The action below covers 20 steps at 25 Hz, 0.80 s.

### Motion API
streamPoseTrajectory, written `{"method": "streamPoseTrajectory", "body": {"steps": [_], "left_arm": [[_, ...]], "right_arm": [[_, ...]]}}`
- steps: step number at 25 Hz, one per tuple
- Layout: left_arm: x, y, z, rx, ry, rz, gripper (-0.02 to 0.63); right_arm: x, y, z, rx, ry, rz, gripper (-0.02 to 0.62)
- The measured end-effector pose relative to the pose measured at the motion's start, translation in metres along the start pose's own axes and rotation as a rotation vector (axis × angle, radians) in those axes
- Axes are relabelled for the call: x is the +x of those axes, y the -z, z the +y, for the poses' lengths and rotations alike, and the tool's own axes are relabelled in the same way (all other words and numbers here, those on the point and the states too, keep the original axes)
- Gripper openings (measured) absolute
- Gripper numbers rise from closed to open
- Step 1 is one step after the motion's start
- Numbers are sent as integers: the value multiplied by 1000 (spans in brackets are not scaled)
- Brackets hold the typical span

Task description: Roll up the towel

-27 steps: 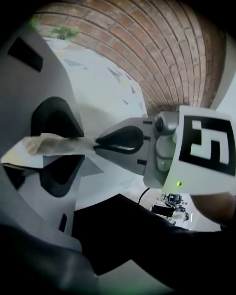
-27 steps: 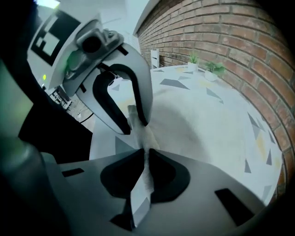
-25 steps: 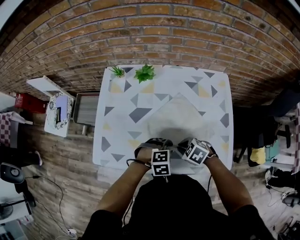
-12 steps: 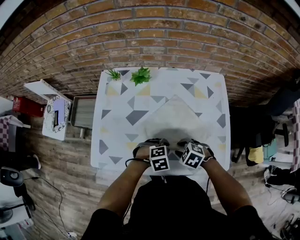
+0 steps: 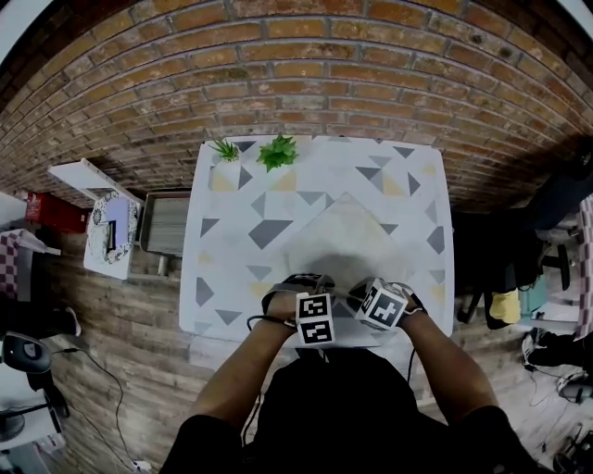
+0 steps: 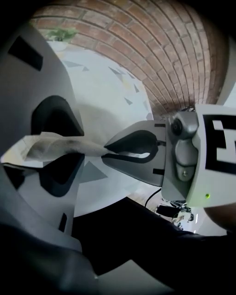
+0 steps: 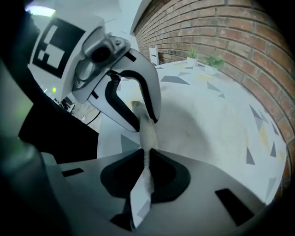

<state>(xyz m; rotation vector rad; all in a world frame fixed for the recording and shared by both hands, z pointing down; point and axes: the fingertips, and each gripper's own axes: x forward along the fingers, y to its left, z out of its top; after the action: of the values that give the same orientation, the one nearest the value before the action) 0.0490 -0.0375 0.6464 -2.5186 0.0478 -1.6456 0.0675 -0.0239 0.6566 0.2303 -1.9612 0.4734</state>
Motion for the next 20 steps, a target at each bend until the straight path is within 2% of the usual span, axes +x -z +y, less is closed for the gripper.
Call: {"method": "streamPoseTrajectory", "body": {"steps": [5, 9, 11, 13, 17, 20], "left_arm": [[-6, -13, -10, 95, -43, -3, 136], [5, -8, -8, 82, -56, 23, 141], [11, -3, -4, 47, -57, 39, 138], [13, 1, -1, 3, -42, 40, 105], [13, 2, 2, -106, 23, 6, 81], [13, 2, 4, -163, 73, -7, 80]], "right_arm": [[-5, 0, -10, 142, -48, -61, 54], [-6, -1, -13, 183, -74, -85, 55], [-8, -4, -15, 168, -48, -90, 62], [-12, -7, -17, 129, 8, -85, 80], [-24, -15, -18, -5, 139, -80, 112], [-27, -27, -7, -71, 153, -113, 112]]}}
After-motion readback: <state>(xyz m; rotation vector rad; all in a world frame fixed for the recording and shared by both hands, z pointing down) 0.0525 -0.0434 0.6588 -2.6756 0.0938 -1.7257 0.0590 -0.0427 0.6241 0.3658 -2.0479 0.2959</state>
